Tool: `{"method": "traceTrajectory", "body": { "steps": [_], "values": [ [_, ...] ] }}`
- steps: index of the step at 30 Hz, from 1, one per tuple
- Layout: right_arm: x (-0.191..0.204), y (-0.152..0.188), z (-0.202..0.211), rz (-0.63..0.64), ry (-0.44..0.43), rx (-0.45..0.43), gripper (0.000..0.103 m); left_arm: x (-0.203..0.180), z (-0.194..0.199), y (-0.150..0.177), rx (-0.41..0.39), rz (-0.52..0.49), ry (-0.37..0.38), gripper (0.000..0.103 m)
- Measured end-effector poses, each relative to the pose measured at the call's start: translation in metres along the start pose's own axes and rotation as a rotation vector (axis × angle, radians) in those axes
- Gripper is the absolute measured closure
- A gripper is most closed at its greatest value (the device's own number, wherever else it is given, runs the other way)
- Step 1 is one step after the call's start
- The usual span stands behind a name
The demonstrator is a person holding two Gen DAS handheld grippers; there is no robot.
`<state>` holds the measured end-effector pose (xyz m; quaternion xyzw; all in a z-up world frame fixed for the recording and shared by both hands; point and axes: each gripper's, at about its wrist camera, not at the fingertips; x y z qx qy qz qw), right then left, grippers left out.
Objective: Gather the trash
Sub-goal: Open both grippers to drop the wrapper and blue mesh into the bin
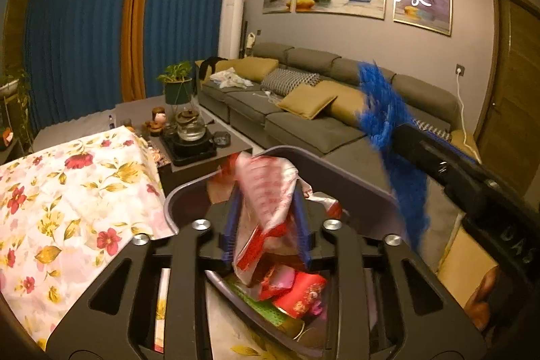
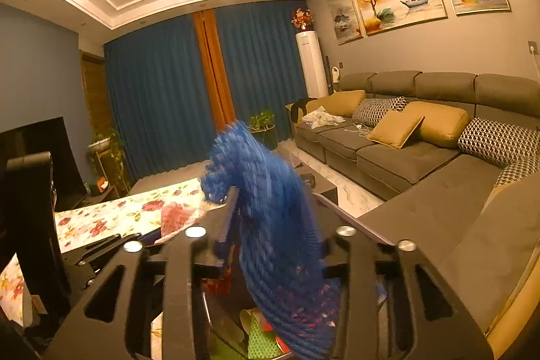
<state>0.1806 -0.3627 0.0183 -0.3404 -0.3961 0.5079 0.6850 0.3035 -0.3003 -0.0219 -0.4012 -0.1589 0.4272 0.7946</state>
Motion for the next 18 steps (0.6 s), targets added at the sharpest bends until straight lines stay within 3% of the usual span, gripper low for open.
{"method": "traceTrajectory", "body": {
  "steps": [3, 6, 13, 18],
  "values": [
    [-0.001, -0.001, 0.001, -0.002, 0.002, -0.002, 0.051, 0.006, 0.001, 0.001, -0.005, 0.025, -0.006, 0.042],
    [-0.001, -0.003, 0.002, -0.009, 0.005, -0.002, 0.046, 0.010, 0.003, 0.002, -0.009, 0.038, -0.013, 0.032],
    [-0.006, -0.003, 0.009, -0.022, 0.020, -0.010, 0.033, 0.025, 0.015, 0.011, -0.005, 0.074, -0.064, 0.018],
    [-0.003, 0.003, 0.023, -0.009, 0.054, -0.033, 0.016, 0.035, 0.037, 0.024, -0.008, 0.093, -0.147, 0.013]
  ]
}}
Point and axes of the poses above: each gripper's, at about its wrist camera, not at the fingertips, and z roughly against the way its jaws point, x to its left, y to its underside, and after that the axes turned 13 degrees about x, right-handed
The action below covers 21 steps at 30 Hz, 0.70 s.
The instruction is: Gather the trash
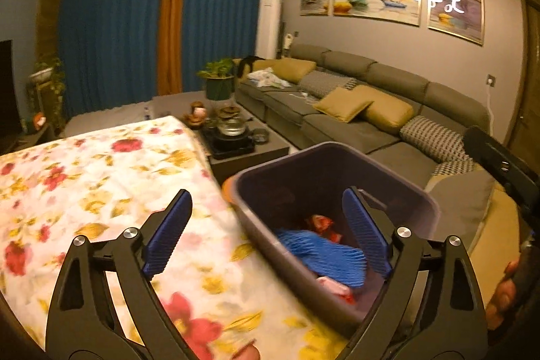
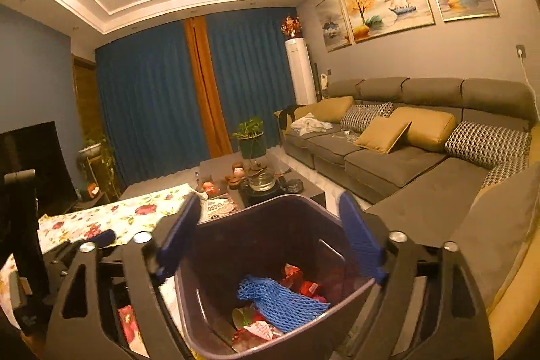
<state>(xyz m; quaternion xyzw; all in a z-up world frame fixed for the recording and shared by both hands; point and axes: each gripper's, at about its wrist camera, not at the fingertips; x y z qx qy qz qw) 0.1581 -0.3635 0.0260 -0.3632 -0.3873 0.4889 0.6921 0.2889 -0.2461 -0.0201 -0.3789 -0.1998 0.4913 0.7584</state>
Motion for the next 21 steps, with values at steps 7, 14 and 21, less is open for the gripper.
{"method": "traceTrajectory", "body": {
  "steps": [7, 14, 21],
  "values": [
    [0.021, 0.015, 0.029, 0.055, -0.001, -0.021, 0.006, 0.015, 0.050, 0.023, -0.035, 0.023, -0.079, 0.006],
    [0.036, 0.032, 0.052, 0.056, -0.037, -0.008, 0.005, 0.036, 0.106, 0.054, -0.069, 0.060, -0.166, 0.006],
    [0.064, 0.057, 0.074, 0.079, -0.014, 0.013, 0.006, 0.064, 0.155, 0.094, -0.078, 0.117, -0.250, 0.006]
  ]
}}
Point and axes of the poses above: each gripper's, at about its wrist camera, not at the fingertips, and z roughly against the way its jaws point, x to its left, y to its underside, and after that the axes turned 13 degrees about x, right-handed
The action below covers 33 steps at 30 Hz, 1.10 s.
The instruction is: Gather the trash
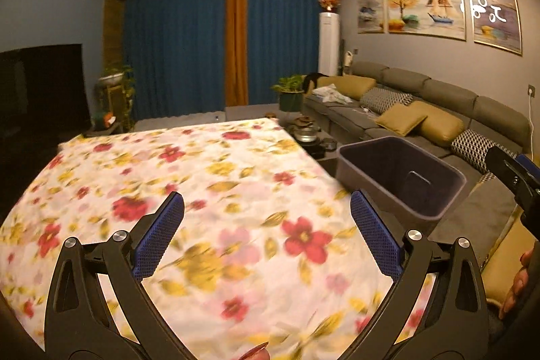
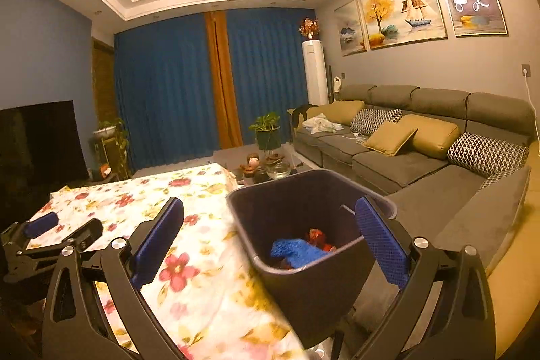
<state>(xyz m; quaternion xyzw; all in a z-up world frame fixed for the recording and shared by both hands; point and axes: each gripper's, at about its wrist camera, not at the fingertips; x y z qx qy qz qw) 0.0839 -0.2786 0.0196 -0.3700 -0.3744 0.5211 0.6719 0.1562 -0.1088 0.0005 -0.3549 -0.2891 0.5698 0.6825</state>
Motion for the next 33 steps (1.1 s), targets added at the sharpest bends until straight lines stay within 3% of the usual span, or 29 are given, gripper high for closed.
{"method": "traceTrajectory", "body": {
  "steps": [14, 33],
  "values": [
    [0.062, 0.038, 0.042, 0.057, 0.025, 0.051, 0.006, 0.052, 0.071, 0.046, -0.041, 0.059, -0.027, 0.006],
    [0.100, 0.059, 0.081, 0.124, 0.005, 0.037, 0.006, 0.080, 0.100, 0.068, -0.044, 0.102, -0.051, 0.006]
  ]
}}
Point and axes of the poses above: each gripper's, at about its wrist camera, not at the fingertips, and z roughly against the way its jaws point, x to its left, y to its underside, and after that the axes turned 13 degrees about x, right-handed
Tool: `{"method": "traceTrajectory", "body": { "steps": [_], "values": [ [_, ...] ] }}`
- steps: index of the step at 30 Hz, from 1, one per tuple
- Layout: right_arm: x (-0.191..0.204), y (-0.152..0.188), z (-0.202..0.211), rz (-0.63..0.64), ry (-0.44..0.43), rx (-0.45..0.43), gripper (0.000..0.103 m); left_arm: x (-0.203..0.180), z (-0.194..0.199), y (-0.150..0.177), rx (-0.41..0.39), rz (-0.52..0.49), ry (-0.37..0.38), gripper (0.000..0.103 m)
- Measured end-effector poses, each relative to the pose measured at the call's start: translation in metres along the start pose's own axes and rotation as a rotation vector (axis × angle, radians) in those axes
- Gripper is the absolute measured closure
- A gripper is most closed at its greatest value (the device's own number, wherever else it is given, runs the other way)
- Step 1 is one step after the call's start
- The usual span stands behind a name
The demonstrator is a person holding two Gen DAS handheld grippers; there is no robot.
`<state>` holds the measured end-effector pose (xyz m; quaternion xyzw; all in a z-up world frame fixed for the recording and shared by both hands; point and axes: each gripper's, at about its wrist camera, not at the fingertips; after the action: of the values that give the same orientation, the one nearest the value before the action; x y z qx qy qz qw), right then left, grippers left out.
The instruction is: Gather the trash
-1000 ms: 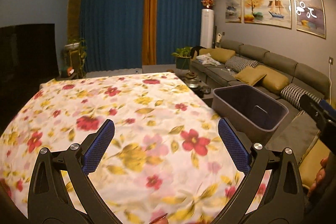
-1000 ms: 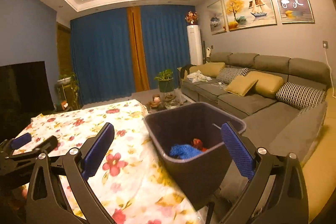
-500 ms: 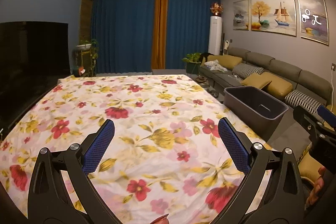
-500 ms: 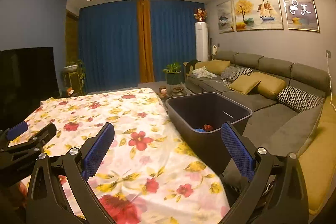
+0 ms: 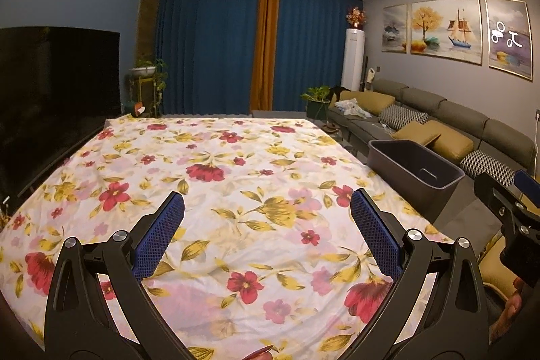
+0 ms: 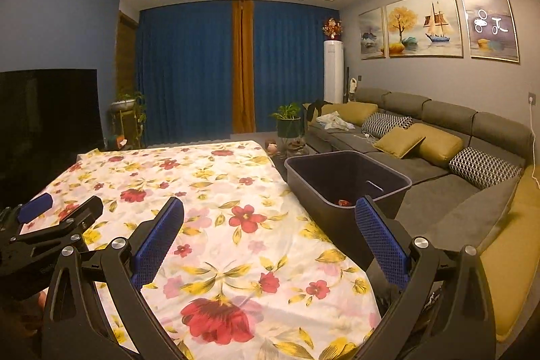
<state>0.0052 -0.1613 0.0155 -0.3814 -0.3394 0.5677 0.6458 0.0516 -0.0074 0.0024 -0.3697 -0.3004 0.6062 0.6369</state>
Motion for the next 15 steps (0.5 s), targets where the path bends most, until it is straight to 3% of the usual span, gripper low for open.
{"method": "traceTrajectory", "body": {
  "steps": [15],
  "values": [
    [0.0003, 0.0026, 0.0076, -0.007, -0.007, -0.007, 0.006, -0.0007, 0.0110, 0.0022, -0.005, -0.002, 0.017, 0.006]
  ]
}}
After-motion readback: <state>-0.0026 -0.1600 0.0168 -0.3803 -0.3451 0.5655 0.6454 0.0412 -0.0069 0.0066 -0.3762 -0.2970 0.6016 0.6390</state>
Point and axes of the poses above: each gripper's, at about its wrist camera, not at the fingertips, and z roughly against the way its jaws point, x to its left, y to its underside, and after that the axes turned 13 degrees about x, right-handed
